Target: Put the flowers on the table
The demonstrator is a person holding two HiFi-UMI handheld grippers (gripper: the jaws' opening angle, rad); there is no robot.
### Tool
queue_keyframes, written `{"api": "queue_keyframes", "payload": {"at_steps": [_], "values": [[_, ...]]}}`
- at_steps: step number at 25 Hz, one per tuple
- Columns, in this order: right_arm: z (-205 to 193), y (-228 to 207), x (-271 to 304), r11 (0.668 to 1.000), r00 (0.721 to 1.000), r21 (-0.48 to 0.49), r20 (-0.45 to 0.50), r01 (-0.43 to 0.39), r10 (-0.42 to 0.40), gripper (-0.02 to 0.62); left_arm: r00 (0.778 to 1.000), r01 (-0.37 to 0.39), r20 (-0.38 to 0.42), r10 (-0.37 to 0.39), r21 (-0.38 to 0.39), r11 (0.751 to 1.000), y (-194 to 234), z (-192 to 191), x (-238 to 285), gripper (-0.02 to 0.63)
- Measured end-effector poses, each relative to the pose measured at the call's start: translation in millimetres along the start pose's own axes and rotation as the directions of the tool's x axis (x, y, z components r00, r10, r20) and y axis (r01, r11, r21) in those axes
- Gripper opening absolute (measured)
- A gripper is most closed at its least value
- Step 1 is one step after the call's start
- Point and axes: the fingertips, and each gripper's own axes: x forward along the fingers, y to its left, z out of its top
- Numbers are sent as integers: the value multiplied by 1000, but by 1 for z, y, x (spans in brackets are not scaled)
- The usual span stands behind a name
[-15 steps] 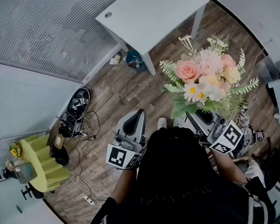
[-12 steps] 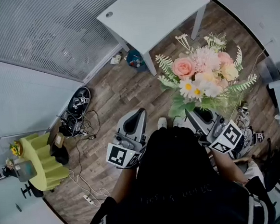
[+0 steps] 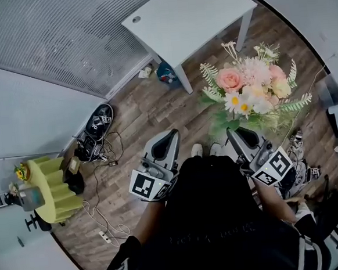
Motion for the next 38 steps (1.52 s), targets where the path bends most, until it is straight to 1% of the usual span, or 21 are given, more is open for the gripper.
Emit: {"api": "queue_keyframes", "payload": {"at_steps": [3, 8, 15, 20, 22, 25, 27, 32, 38], "values": [[1, -18, -13, 1000, 1000, -2, -1, -5, 5, 44, 1000, 1, -4, -1, 8, 1000, -11, -7, 12, 18], [2, -30, -25, 1000, 1000, -10, -10, 1, -1, 44, 1000, -14, 8, 14, -13, 1000, -17, -12, 13, 18], [15, -63, -31, 1000, 1000, 17, 6, 8, -8, 44, 1000, -19, 14, 19, -10, 1000, -20, -16, 50, 18], [15, -73, -8, 1000, 1000, 19, -5, -14, 14, 44, 1000, -16, 23, 17, -16, 1000, 0, -20, 67, 18], [19, -86, 19, 1000, 1000, 21, -18, -22, 22, 44, 999, -21, 26, 22, -27, 999, 24, -18, 83, 18], [21, -111, 68, 999, 999, 38, -43, -26, 28, 44, 1000, -30, 7, 31, -49, 998, 72, -18, 110, 18], [24, -124, 84, 999, 998, 37, -47, -33, 35, 44, 1000, -28, 8, 29, -49, 998, 88, -17, 125, 18], [28, -123, 84, 998, 998, 42, -44, -47, 49, 44, 999, -31, 17, 32, -50, 998, 87, -18, 128, 18], [35, -126, 86, 998, 997, 16, -44, -63, 64, 44, 1000, -16, 20, 17, -38, 999, 86, -16, 136, 18]]}}
